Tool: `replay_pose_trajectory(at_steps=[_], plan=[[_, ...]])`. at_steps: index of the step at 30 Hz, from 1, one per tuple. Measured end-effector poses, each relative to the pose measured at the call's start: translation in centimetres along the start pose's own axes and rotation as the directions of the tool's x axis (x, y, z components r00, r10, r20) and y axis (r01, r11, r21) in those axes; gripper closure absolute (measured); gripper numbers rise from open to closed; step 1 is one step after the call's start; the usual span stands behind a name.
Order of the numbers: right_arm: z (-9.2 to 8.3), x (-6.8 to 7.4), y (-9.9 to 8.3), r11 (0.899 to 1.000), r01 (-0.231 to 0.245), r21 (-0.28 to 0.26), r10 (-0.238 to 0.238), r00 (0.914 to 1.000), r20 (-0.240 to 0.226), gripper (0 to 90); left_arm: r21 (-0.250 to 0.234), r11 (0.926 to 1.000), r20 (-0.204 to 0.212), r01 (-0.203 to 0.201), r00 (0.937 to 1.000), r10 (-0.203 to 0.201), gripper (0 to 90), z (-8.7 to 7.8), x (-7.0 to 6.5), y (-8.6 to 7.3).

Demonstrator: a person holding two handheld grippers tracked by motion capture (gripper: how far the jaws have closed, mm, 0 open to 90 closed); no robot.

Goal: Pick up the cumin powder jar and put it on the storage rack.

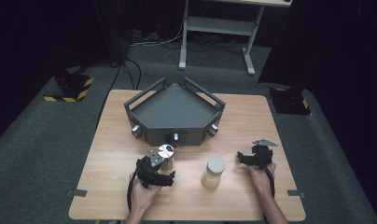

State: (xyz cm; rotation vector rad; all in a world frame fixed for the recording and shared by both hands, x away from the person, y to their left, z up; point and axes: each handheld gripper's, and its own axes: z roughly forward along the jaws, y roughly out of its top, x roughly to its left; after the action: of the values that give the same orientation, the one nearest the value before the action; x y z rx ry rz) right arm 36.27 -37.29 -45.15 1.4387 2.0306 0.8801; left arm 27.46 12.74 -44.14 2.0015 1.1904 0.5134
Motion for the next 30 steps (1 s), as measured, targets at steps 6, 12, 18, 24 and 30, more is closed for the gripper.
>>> replay_pose_trajectory(at_steps=[6,12,18,24,30], plan=[[0.0,0.0,0.0,1.000,-0.001,0.001,0.001,1.0000,0.000,5.3,-0.029,0.9995,-0.015,0.015,0.9998,-0.015,0.5,-0.4,0.2,0.3],[0.0,0.0,0.0,1.000,-0.001,0.001,0.001,1.0000,-0.001,5.3,-0.039,0.9989,-0.026,0.026,0.9993,-0.027,0.6,-0.1,0.1,1.0],[0.0,0.0,0.0,1.000,-0.001,0.001,0.001,1.0000,-0.001,5.3,-0.032,0.9992,-0.041,0.023,0.9989,-0.024,1.5,0.4,-0.6,1.8],[0.0,0.0,0.0,1.000,-0.001,0.001,0.001,1.0000,-0.001,5.3,-0.025,0.9991,-0.056,0.033,0.9979,-0.034,3.8,1.0,-1.0,2.7],[0.0,0.0,0.0,1.000,-0.001,0.001,0.001,1.0000,-0.001,5.3,-0.020,0.9995,-0.069,0.026,0.9972,-0.027,6.7,1.5,-1.2,3.4]])
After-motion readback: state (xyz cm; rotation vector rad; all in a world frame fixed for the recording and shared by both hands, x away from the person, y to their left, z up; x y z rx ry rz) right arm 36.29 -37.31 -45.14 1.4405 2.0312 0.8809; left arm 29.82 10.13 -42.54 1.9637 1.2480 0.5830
